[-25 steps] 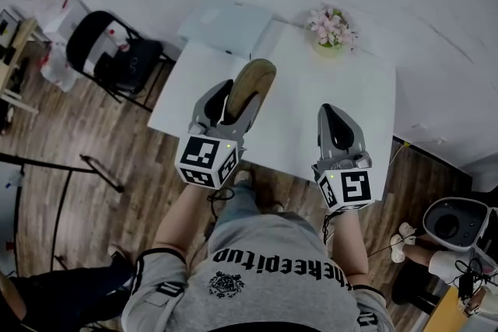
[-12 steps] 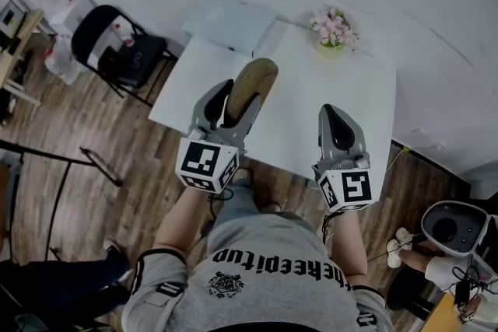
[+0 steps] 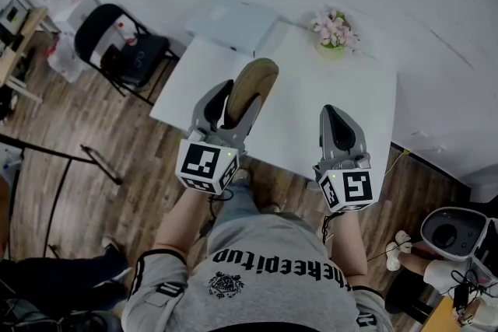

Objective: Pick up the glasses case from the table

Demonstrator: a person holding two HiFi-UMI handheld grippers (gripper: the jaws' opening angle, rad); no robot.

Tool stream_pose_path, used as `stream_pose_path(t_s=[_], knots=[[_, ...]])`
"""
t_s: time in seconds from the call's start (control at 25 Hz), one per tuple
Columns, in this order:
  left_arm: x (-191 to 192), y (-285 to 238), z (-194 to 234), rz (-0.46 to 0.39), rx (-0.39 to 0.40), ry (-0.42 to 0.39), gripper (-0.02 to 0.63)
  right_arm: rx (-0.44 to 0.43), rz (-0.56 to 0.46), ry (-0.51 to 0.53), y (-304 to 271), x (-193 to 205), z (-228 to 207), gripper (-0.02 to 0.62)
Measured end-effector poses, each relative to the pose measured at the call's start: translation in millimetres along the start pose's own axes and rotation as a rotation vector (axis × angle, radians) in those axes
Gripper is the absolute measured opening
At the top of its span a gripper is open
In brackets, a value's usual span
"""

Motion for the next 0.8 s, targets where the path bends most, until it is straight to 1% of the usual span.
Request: stream_pose_path(t_s=[0.8], knots=[[-5.7, 3.9, -5.2, -0.017, 0.005, -0.011, 0.25, -0.001, -0.004, 0.005, 3.1, -3.8, 2.6, 0.002]])
Point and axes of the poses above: the fingertips, and each gripper's own axes: y backward along the fingers, z to its left, x out of its underside, the point moved 7 cm from there along y, backward along the fingers, and after that the axes turned 15 degrees about x, right-handed, at the moved point
